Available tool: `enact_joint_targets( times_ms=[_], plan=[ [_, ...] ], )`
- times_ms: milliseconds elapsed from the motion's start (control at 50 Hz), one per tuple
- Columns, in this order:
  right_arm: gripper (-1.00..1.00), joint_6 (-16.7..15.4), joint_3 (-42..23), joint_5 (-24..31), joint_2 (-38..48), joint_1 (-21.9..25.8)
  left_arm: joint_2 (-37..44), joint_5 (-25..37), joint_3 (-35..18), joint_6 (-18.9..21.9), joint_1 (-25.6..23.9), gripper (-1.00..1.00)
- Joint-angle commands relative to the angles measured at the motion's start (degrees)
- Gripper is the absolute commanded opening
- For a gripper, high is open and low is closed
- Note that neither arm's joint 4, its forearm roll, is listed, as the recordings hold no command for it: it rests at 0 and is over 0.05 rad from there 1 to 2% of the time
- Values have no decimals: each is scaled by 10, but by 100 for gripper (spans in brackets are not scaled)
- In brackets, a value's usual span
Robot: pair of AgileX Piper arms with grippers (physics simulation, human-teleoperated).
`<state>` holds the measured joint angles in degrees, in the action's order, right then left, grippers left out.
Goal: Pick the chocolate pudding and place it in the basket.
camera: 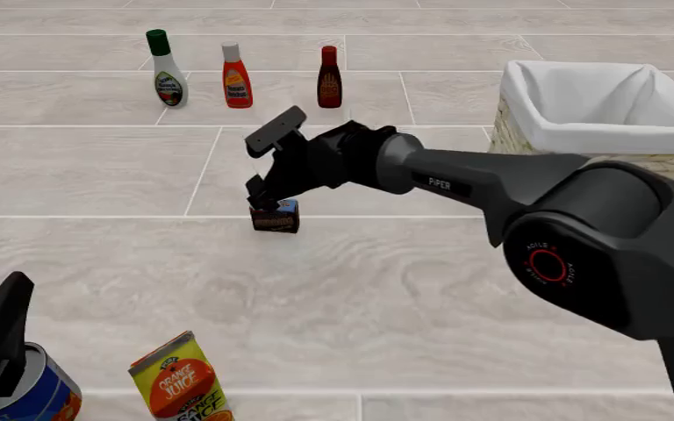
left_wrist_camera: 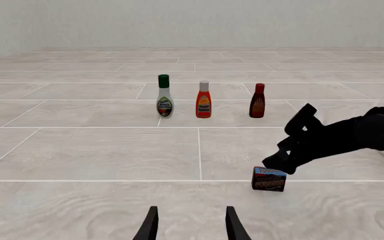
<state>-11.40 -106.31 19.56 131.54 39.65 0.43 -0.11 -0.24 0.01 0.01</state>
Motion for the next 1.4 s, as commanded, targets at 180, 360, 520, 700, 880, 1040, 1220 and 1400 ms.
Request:
enact_joint_targets(
  times_ms=[180,360,520,700,880,1040,1220,1400],
  plan=[
    [100,6,24,-20,9,1,0,0,0,0,0,100],
    [100,10,28,-25,16,3,0,0,0,0,0,100],
    [100,10,28,-28,22,0,0,0,0,0,0,100],
    [100,16,35,-32,23,0,0,0,0,0,0,100],
    [100,20,45,-40,24,0,0,0,0,0,0,100],
    [100,21,44,-43,31,-3,0,0,0,0,0,100],
    [100,23,50,-50,35,-4,0,0,0,0,0,100],
    [100,23,45,-47,37,-9,0,0,0,0,0,100]
  ],
)
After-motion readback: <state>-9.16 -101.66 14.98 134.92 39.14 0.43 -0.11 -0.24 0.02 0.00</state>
